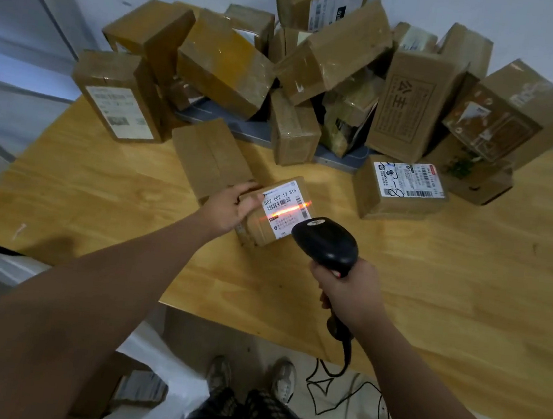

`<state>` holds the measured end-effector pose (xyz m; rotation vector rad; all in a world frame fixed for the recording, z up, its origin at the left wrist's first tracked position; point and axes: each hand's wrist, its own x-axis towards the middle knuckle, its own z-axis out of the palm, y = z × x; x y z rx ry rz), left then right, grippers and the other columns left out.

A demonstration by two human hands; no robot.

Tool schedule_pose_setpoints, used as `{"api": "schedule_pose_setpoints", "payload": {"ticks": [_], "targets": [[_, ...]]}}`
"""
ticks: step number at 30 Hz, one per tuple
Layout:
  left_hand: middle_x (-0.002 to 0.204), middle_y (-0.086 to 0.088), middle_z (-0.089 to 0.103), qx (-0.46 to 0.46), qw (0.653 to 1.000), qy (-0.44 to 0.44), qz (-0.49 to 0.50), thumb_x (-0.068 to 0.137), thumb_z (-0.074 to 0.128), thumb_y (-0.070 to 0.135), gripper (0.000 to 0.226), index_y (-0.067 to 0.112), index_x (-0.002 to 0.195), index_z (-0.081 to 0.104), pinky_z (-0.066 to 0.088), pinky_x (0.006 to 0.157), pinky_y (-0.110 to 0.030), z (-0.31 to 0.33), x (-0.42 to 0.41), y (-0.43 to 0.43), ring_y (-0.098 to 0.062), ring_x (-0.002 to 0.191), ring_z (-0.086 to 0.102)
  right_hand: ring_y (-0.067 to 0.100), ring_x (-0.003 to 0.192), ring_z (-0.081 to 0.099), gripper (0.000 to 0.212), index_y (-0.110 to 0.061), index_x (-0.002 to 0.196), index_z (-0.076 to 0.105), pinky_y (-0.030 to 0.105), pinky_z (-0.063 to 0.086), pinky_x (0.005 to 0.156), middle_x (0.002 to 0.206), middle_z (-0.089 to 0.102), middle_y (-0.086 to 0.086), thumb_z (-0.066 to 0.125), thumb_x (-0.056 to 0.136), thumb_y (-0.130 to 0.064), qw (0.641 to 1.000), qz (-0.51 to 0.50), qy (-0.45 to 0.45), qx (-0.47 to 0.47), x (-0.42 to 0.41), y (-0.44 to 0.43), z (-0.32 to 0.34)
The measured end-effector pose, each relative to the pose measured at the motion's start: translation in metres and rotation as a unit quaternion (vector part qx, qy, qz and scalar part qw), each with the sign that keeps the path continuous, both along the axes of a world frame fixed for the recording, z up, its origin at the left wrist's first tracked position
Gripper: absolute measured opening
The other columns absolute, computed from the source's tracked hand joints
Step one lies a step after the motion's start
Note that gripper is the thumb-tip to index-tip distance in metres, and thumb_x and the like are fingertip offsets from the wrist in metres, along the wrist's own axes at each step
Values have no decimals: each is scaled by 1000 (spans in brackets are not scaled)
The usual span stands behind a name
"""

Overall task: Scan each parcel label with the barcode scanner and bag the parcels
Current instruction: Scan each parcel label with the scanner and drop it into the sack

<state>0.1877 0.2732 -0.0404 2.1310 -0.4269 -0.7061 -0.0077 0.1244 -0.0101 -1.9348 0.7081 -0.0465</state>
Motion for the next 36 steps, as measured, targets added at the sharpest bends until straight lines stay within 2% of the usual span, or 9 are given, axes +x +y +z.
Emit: {"api": "schedule_pose_setpoints", "payload": {"ticks": [5, 8, 12, 16, 20, 25, 30, 34, 36], "targets": [[132, -6, 57, -15, 1000, 7, 4, 98, 52, 35, 46, 18, 140, 49, 40, 90, -21, 4, 3, -2, -12, 109, 53, 18, 45, 57, 19, -5, 70, 64, 35, 50, 50, 54, 57, 12, 67, 86, -15, 999, -11, -16, 38, 3, 3, 9], [128, -5, 60, -17, 1000, 14, 8, 98, 52, 35, 45, 17, 139, 50, 42, 93, -22, 4, 4, -2, -13, 110, 55, 17, 43, 55, 22, -9, 65, 61, 31, 48, 47, 52, 55, 11, 67, 86, -13, 998, -15, -21, 48, 4, 5, 10], [126, -3, 62, -4, 1000, 14, 6, 98, 50, 39, 46, 20, 140, 50, 45, 102, -34, 3, 4, 0, -18, 116, 56, 21, 47, 56, 16, -1, 77, 65, 32, 50, 50, 56, 56, 14, 67, 87, -13, 998, -8, -29, 59, 3, 5, 12], [116, 1, 61, -5, 1000, 8, 5, 99, 50, 37, 45, 19, 140, 50, 43, 91, -24, 3, 3, -1, -13, 108, 55, 18, 46, 56, 14, -2, 80, 65, 30, 50, 49, 55, 56, 11, 67, 87, -14, 998, -2, -32, 61, 2, 4, 12], [125, -2, 63, -12, 999, 30, 22, 98, 51, 40, 47, 21, 140, 49, 44, 92, -24, 2, 2, 0, -14, 110, 58, 16, 46, 56, 13, -4, 80, 65, 30, 50, 49, 55, 56, 8, 66, 88, -14, 997, 8, -38, 68, 4, 3, 11], [128, 2, 57, -33, 991, 89, 99, 95, 54, 43, 52, 22, 142, 47, 41, 90, -24, 8, -14, -2, -13, 109, 54, 16, 47, 56, 18, -7, 74, 64, 35, 52, 53, 53, 56, 7, 68, 87, -17, 996, 23, -27, 79, 8, -1, -1], [115, 2, 58, -74, 972, 128, 183, 89, 63, 43, 52, 27, 137, 49, 42, 67, -14, 9, -54, 18, -1, 84, 56, 16, 44, 54, 31, -11, 58, 59, 35, 47, 55, 47, 55, 5, 68, 87, -15, 996, 33, -31, 82, 8, 7, -21], [110, -2, 63, -115, 951, 148, 248, 89, 65, 39, 55, 24, 138, 45, 50, 79, -23, 6, -93, 73, -9, 92, 62, 19, 45, 56, 28, -8, 60, 61, 35, 49, 57, 50, 57, 11, 70, 86, -12, 989, 60, -57, 120, 3, 48, -30], [118, -5, 59, -139, 942, 155, 262, 82, 71, 44, 65, 27, 138, 42, 53, 85, -27, 5, -112, 106, -12, 100, 62, 19, 46, 56, 26, -11, 61, 63, 37, 48, 56, 49, 56, 9, 71, 85, -11, 986, 83, -56, 132, -3, 69, -33]]}}
